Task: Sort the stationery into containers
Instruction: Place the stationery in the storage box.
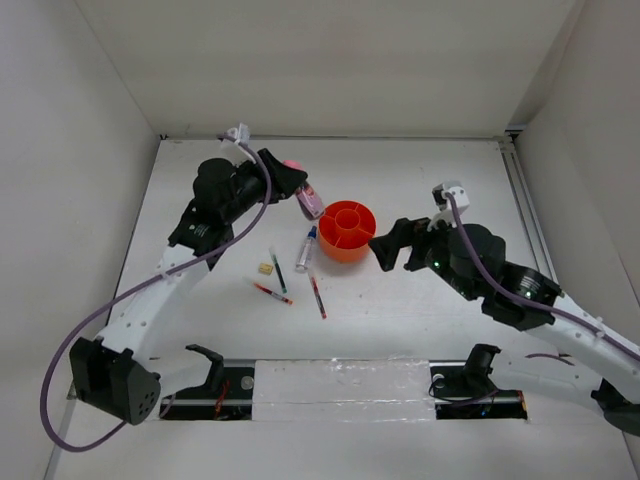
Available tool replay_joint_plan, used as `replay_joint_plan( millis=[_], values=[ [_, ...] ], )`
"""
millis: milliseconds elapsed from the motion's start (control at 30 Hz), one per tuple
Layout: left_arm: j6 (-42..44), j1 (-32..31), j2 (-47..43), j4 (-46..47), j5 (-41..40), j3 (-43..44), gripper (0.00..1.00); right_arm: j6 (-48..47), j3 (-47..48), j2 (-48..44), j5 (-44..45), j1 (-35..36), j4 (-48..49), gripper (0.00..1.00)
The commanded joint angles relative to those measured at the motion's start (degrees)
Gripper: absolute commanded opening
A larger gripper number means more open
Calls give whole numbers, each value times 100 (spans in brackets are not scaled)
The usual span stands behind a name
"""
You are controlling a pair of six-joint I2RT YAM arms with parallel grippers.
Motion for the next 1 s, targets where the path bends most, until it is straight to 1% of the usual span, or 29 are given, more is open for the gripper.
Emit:
replay_joint_plan(
  millis=[0,33,67,167,200,233,267,300,367,500,567,633,667,767,833,967],
  values=[
    [441,-352,374,350,-1006,615,0,86,176,-415,480,24,-499,100],
    [608,-501,532,271,-1160,791,0,86,176,-468,594,24,-666,100],
    [749,-589,890,174,-1214,1202,0,86,315,-521,647,24,-746,100],
    [1084,-652,1262,103,-1135,1617,0,138,405,-696,805,24,-1018,100],
    [1198,-748,1437,103,-1222,1688,0,138,492,-784,806,24,-1106,100],
    [1347,-827,1526,103,-1397,1767,0,191,562,-837,806,24,-1185,100],
    [1714,-949,1605,7,-1643,1838,0,191,563,-890,867,24,-1299,100],
    [1944,-1255,1771,7,-1854,1908,0,191,563,-943,929,24,-1300,100],
    [2296,-1486,1895,225,-2206,1909,0,191,563,-1049,990,24,-1370,100],
    [2499,-1540,1896,954,-2014,1479,0,191,563,-1128,1070,24,-1484,100],
    [2780,-1750,1896,1323,-2014,1311,0,191,563,-1128,1070,24,-1485,100],
    [2947,-1986,2027,1325,-2347,1311,0,191,563,-1128,1009,24,-1537,100],
    [3009,-1988,2115,1325,-2409,1311,0,191,511,-1189,1008,24,-1537,100],
    [3071,-2041,2168,1535,-2410,1102,0,191,457,-1241,1008,24,-1590,100],
    [3132,-2041,2168,1895,-2235,899,0,191,378,-1295,947,24,-1529,100],
    [3072,-2041,2282,2054,-1980,775,0,191,255,-1347,947,24,-1467,100]
  ],
)
